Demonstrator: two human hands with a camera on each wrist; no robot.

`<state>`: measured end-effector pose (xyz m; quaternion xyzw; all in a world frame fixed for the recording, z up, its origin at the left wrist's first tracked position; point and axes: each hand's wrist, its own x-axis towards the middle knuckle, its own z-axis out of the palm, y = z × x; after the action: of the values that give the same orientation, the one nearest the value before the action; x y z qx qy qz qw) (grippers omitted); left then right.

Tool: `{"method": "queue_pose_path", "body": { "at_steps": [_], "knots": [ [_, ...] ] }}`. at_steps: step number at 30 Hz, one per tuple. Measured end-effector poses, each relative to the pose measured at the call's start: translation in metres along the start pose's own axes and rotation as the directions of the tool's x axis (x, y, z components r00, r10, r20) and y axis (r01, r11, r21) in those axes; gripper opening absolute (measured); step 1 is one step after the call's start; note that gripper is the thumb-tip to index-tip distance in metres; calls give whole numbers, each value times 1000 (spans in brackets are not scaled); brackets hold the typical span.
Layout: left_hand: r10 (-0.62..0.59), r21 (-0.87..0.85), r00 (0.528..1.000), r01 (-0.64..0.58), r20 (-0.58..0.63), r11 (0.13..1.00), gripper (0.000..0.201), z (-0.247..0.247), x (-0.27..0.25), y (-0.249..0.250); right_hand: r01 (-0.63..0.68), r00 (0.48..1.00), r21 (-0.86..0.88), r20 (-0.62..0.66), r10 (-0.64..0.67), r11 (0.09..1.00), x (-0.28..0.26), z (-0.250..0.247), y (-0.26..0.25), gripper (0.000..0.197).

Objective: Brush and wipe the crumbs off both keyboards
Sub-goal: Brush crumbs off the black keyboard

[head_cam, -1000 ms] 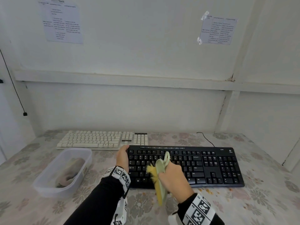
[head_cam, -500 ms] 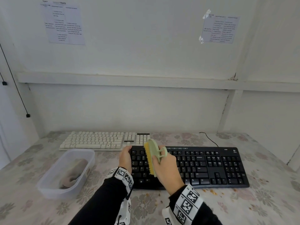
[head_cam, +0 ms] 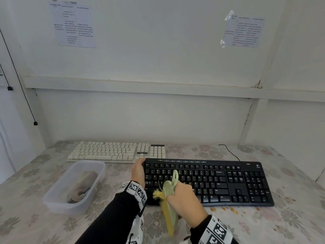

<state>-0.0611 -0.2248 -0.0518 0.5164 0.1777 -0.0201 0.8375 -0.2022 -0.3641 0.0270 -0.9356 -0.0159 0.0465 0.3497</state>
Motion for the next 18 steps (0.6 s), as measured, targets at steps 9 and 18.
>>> {"method": "queue_pose_path", "body": {
  "at_steps": [9, 18],
  "knots": [
    [-9, -7, 1000, 9, 20, 1000, 27, 0, -2, 0, 185, 954, 104, -257, -154, 977, 17, -5, -27, 9],
    [-29, 15, 999, 29, 16, 999, 30, 1, -4, 3, 86, 974, 77, -218, -68, 993, 31, 7, -21, 22]
  ]
}}
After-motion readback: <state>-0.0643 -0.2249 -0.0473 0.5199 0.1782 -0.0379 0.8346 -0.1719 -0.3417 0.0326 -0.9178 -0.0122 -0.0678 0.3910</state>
